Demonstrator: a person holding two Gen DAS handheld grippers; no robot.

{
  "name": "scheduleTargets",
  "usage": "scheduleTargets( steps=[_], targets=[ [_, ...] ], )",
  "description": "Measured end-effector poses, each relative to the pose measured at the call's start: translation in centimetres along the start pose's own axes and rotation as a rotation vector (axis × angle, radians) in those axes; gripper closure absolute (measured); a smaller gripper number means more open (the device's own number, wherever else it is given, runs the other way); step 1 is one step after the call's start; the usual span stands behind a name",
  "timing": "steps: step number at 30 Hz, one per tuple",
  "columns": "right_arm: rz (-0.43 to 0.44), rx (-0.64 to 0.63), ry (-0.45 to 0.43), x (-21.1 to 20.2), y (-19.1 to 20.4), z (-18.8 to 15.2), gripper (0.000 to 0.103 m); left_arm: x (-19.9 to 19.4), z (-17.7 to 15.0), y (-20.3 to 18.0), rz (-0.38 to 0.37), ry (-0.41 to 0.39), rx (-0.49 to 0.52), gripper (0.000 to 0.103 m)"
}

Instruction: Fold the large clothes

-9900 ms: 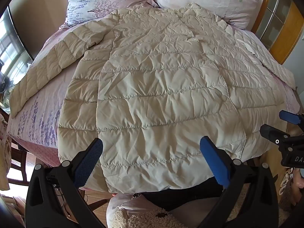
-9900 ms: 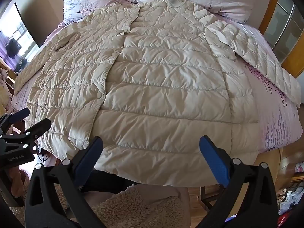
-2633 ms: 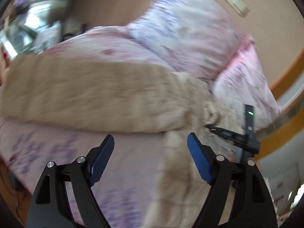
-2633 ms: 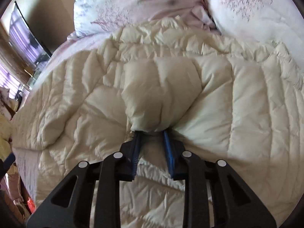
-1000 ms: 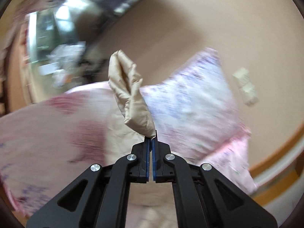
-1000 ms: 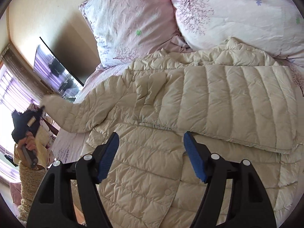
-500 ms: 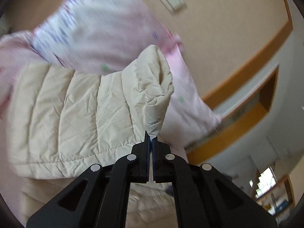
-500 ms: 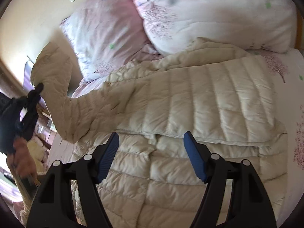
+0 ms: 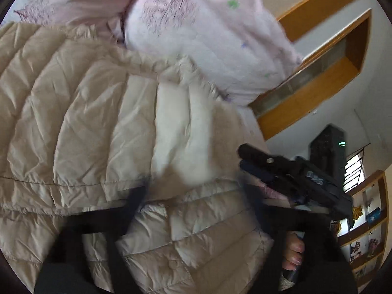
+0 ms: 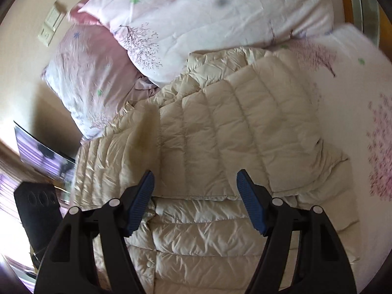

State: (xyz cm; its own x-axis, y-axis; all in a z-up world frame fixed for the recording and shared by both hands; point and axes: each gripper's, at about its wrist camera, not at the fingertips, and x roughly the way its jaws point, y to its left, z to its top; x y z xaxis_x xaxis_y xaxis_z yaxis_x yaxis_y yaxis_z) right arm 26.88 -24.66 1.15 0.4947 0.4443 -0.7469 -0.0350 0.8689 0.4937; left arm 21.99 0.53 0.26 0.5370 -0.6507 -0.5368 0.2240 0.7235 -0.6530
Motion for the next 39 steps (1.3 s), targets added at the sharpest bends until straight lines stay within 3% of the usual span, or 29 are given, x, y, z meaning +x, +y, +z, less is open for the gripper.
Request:
scheduleTargets(
  steps=[3,5,7,10,12,14,15,17,18,21,24,27,33,39],
  targets=[
    [0.068,0.042,0.022,0.2,-0.4,0.1,0.033,-2.7,0.2,-0.3,-0.036,-0.042,0.016,0.011],
    [0.132,0.063,0.056,0.8,-0.2,0.1,0.038,-4.8,-0.1,0.0,-0.045,-0.068,0.012,0.011],
    [0.162,0.055,0.087,1.5,0.4,-0.2,0.043,-7.4,-0.4,0.5,0.002,-0.116,0.033,0.011],
    [0.172,0.024,0.14,3.2,1.7,-0.7,0.046,-11.6,-2.0,1.8,0.136,-0.186,0.078,0.011],
    [0.159,0.007,0.167,4.4,2.4,-0.9,0.046,-13.6,-3.4,2.9,0.265,-0.218,0.098,0.011],
    [0.131,-0.018,0.18,5.5,3.2,-1.1,0.048,-15.1,-4.6,4.1,0.37,-0.221,0.089,0.011],
    [0.109,-0.043,0.177,6.0,3.9,-1.3,0.053,-15.6,-5.4,5.1,0.426,-0.204,0.078,0.011],
    [0.087,-0.08,0.171,6.4,4.8,-1.5,0.09,-16.1,-6.5,6.3,0.492,-0.182,0.057,0.011],
    [0.081,-0.097,0.158,6.3,5.2,-1.5,0.094,-16.5,-6.9,7.0,0.508,-0.175,0.035,0.011],
    [0.054,-0.183,0.015,3.5,7.4,-1.1,0.097,-17.2,-7.8,8.3,0.493,-0.18,-0.001,0.011],
    [0.026,-0.225,-0.147,-0.2,8.5,-0.5,0.097,-17.4,-8.2,8.6,0.536,-0.204,0.014,0.011],
    [-0.032,-0.219,-0.222,-2.2,7.9,-0.2,0.097,-16.7,-8.1,8.1,0.544,-0.198,0.043,0.011],
    [-0.106,-0.128,-0.127,-0.1,4.1,-0.5,0.097,-14.8,-7.8,6.4,0.55,-0.181,0.131,0.011],
    [-0.174,-0.034,-0.068,2.0,0.9,-1.5,0.097,-14.2,-7.7,5.9,0.54,-0.179,0.15,0.011]
  ],
)
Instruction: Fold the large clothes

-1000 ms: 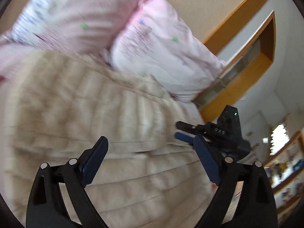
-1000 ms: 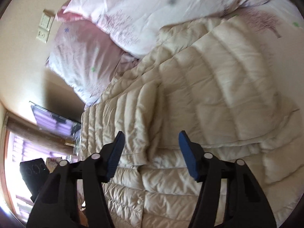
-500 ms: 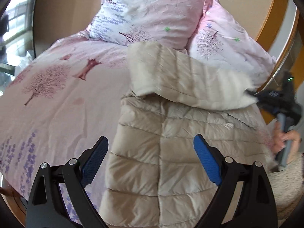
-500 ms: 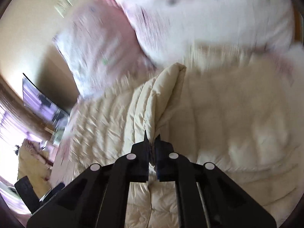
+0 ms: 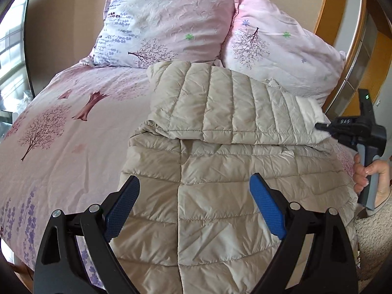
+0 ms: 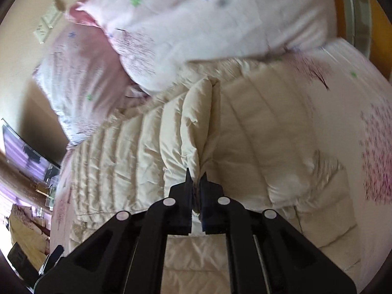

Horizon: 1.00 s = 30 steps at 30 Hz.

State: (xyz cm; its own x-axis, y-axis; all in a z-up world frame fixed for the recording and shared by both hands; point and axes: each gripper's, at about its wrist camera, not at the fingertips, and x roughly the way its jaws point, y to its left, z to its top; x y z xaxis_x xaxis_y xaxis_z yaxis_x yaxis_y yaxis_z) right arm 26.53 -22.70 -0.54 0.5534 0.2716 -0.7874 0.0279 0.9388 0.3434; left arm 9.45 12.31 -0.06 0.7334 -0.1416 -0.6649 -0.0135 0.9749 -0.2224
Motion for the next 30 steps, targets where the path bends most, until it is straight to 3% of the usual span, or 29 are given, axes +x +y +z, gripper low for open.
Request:
scheduleTargets(
  steps=[3,6,7,8,10,12,16,22,25,27,29,30],
  targets=[
    [-0.068,-0.011,0.023,0.9,-1.2,-0.4,0.095,0.2,-0.1,0.2,0.009,0.0,-0.003,0.011],
    [-0.127,-0.048,0.04,1.5,-0.9,-0.7,0.077,0.2,-0.4,0.4,0.019,-0.005,0.002,0.011],
    [-0.147,-0.042,0.022,1.0,-0.8,-0.6,0.069,0.0,-0.6,0.4,0.023,-0.023,0.011,0.011],
    [-0.156,-0.037,-0.012,0.3,-0.7,-0.6,0.068,-0.3,-0.8,0.4,0.026,-0.046,0.022,0.011],
    [-0.152,-0.045,-0.107,-1.8,-0.3,-0.5,0.068,-0.9,-1.1,0.2,0.043,-0.087,0.047,0.011],
    [-0.117,-0.077,-0.138,-3.0,0.4,-0.7,0.068,-1.0,-1.1,0.3,0.032,-0.09,0.042,0.011],
    [-0.049,-0.122,-0.063,-1.9,1.8,-0.7,0.07,-0.6,-0.8,0.6,0.014,-0.044,-0.006,0.011],
    [-0.072,-0.093,0.095,2.5,1.0,-1.0,0.07,-0.2,-1.2,0.9,0.022,0.015,-0.024,0.005],
    [-0.076,-0.09,0.131,3.7,0.5,-1.1,0.069,-0.4,-1.5,1.9,0.004,0.035,-0.062,0.004],
    [-0.052,-0.077,0.146,3.5,0.4,-0.9,0.066,-0.6,-1.7,2.6,0.0,0.04,-0.088,0.004],
    [0.011,-0.059,0.152,2.3,0.0,-0.8,0.052,-1.0,-1.9,3.4,-0.002,0.043,-0.108,0.004],
    [0.03,-0.054,0.147,1.8,-0.1,-0.6,0.05,-1.3,-2.2,4.0,-0.006,0.042,-0.125,0.004]
  ],
)
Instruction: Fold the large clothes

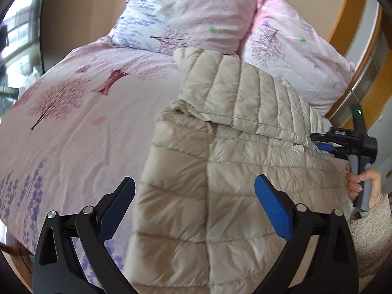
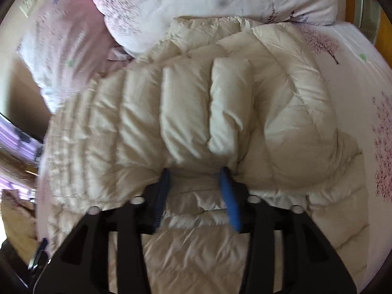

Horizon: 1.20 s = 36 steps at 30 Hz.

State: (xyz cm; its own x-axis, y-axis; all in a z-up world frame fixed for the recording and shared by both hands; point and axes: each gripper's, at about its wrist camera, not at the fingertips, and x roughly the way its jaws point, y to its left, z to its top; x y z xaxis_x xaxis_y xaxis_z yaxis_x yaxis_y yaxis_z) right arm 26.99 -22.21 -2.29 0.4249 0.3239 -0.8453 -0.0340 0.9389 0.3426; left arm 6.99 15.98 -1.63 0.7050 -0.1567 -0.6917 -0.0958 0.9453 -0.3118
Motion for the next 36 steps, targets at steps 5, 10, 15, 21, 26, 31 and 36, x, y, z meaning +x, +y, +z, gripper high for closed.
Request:
scheduleTargets(
  steps=[5,10,15,21,26,31,36],
  targets=[
    [0.091,0.007,-0.02,-5.2,-2.5,-2.0,0.036,-1.5,-1.1,2.4,0.015,0.018,-0.014,0.005],
    [0.063,0.028,-0.037,-9.8,-7.1,-5.3,0.036,-2.8,-2.4,3.2,0.031,0.033,0.039,0.007],
    [0.007,0.105,-0.056,-12.7,-12.3,-8.8,0.036,-3.3,-3.3,3.0,0.005,0.057,0.087,0.011],
    [0.061,0.215,-0.038,-13.4,-16.9,-13.0,0.04,-3.5,-4.4,3.1,-0.084,0.096,0.055,0.021],
    [0.174,0.276,-0.008,-13.0,-18.7,-15.4,0.047,-4.4,-6.1,4.0,-0.13,0.113,-0.004,0.025],
    [0.237,0.256,0.005,-13.3,-18.8,-16.9,0.048,-5.3,-7.5,5.0,-0.172,0.117,-0.062,0.025],
    [0.242,0.209,0.022,-13.8,-18.0,-17.5,0.048,-6.0,-8.4,6.0,-0.216,0.117,-0.113,0.025]
  ],
)
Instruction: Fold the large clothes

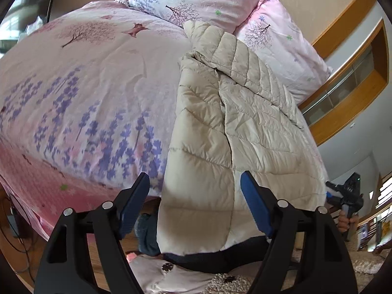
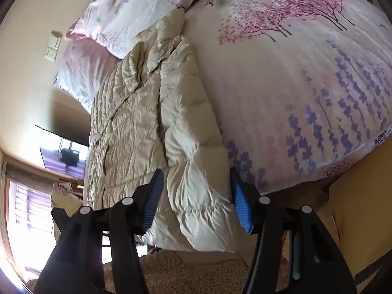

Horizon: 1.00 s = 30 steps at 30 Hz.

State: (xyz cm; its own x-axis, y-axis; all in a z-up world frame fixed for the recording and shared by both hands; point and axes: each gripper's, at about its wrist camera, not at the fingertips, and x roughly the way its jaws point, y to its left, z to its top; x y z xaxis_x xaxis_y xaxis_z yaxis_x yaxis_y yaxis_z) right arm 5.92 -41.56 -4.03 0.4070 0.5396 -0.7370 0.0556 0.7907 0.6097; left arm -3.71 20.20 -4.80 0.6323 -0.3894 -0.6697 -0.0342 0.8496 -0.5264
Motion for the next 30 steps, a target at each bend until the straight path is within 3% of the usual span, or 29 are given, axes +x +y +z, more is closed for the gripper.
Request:
scheduleTargets(
  steps=[3,5,7,15,16,20,22,30],
  targets=[
    [-0.034,-0.041,0.022,-0.6,0.3,-0.7,0.048,0.2,-0.5,0.5,-0.005,0.03,-0.022,0.025],
    [-0.077,-0.072,0.049,-0.4,0.8,-1.3,0.04,0.4,-1.1,0.9,-0.017,0.053,-0.035,0.026],
    [-0.091,-0.089,0.081,0.1,0.9,-1.8,0.038,0.8,-1.5,1.2,-0.037,0.066,-0.05,0.026],
    [0.05,-0.034,0.115,1.9,-0.7,-2.1,0.033,3.3,-2.5,2.4,-0.139,0.117,-0.122,0.029],
    [0.079,-0.016,0.116,2.0,-1.0,-2.2,0.035,3.3,-2.6,2.5,-0.155,0.119,-0.132,0.032],
    [0.13,-0.008,0.149,2.2,-1.2,-2.8,0.072,3.3,-2.9,2.5,-0.181,0.126,-0.143,0.045],
    [0.138,-0.019,0.161,1.9,-1.1,-3.1,0.081,3.2,-2.9,2.5,-0.198,0.13,-0.149,0.055],
    [0.128,-0.106,0.176,0.7,1.7,-3.3,0.089,1.6,-2.6,1.0,-0.191,0.124,-0.1,0.081]
  ],
)
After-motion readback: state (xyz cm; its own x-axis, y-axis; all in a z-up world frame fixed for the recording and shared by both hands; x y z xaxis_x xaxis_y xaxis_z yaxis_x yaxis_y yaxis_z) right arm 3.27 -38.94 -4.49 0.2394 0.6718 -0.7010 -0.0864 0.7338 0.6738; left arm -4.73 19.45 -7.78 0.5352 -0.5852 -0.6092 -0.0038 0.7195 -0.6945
